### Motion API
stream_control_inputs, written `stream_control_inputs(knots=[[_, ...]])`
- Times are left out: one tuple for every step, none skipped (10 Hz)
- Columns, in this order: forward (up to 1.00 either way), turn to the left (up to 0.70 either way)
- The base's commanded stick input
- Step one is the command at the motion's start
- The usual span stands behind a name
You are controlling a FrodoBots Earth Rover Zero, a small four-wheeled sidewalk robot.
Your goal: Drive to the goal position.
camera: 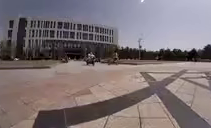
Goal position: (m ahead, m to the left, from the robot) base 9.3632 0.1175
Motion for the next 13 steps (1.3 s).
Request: stream_control_inputs(knots=[[1.0,0.0],[1.0,0.0],[1.0,0.0],[1.0,0.0],[1.0,0.0],[1.0,0.0],[1.0,0.0],[1.0,0.0],[1.0,0.0],[1.0,0.0],[1.0,0.0],[1.0,0.0],[1.0,0.0]])
